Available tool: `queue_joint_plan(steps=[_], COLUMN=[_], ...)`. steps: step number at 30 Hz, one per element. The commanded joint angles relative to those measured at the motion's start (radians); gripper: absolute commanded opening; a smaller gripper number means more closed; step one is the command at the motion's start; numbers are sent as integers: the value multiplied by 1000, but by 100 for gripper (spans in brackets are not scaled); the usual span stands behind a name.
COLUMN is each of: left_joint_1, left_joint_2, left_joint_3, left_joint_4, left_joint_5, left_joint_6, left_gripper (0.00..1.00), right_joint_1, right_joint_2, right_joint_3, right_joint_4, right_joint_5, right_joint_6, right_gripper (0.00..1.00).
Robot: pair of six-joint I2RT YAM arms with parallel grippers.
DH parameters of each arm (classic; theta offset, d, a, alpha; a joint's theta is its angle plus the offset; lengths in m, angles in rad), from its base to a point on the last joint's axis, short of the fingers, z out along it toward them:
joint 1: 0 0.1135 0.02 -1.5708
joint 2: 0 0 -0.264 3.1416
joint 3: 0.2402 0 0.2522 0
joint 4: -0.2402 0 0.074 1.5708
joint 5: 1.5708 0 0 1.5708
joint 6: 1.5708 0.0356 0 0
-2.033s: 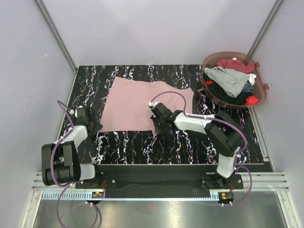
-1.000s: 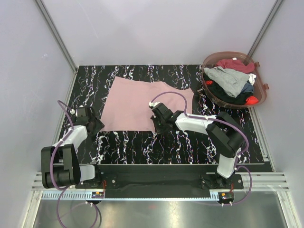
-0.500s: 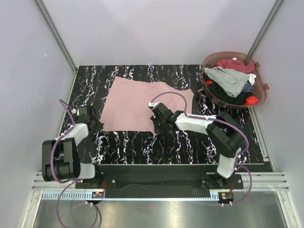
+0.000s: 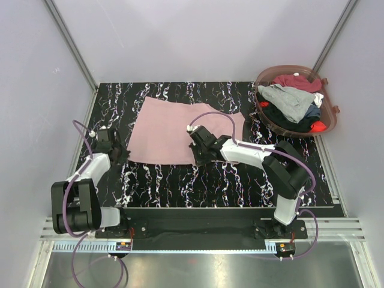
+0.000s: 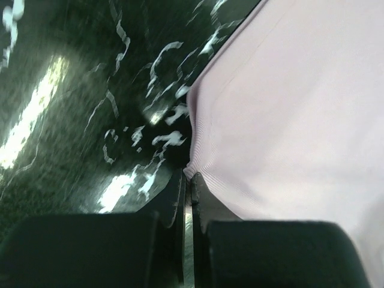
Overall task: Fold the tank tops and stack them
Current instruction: Fold the tank top
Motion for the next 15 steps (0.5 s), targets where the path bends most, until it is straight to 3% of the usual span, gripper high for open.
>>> queue_joint_plan(steps=[1, 15], left_joint_1=[-4, -4], left_joint_2=[35, 234], left_joint_3=[78, 339], left_joint_4=[8, -37], left_joint_5=[22, 73], left_joint_6=[7, -34], left_gripper=[0, 0], right_joint_1=[9, -77], right_joint_2=[-32, 54], right_joint_3=[72, 233], right_joint_4=[-49, -156], right_joint_5=[65, 91], right_joint_6=[9, -3], right_gripper=[1, 0])
